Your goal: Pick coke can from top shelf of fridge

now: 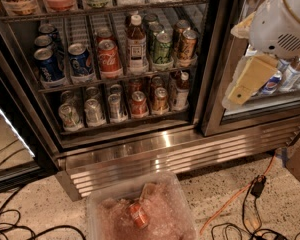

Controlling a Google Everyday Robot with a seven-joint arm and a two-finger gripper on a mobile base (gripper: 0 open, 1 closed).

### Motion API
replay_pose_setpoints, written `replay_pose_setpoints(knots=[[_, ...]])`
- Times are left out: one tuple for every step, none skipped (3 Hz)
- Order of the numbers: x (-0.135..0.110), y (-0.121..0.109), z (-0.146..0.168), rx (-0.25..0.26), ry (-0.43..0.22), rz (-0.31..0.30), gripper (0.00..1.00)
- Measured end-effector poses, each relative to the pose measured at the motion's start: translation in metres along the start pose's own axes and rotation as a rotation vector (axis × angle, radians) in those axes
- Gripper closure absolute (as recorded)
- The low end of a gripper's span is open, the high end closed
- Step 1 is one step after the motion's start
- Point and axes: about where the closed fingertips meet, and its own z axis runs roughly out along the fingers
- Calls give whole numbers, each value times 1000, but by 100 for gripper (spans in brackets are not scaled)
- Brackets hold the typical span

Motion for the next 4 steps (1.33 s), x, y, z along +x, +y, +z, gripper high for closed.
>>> replay_pose_setpoints(knots=[[-13, -16, 13, 33, -47, -1, 0], [-43, -41, 27, 82, -135, -26, 0], [-78, -67, 36, 119, -233, -43, 0], [-114, -84, 40, 134, -340, -61, 0]])
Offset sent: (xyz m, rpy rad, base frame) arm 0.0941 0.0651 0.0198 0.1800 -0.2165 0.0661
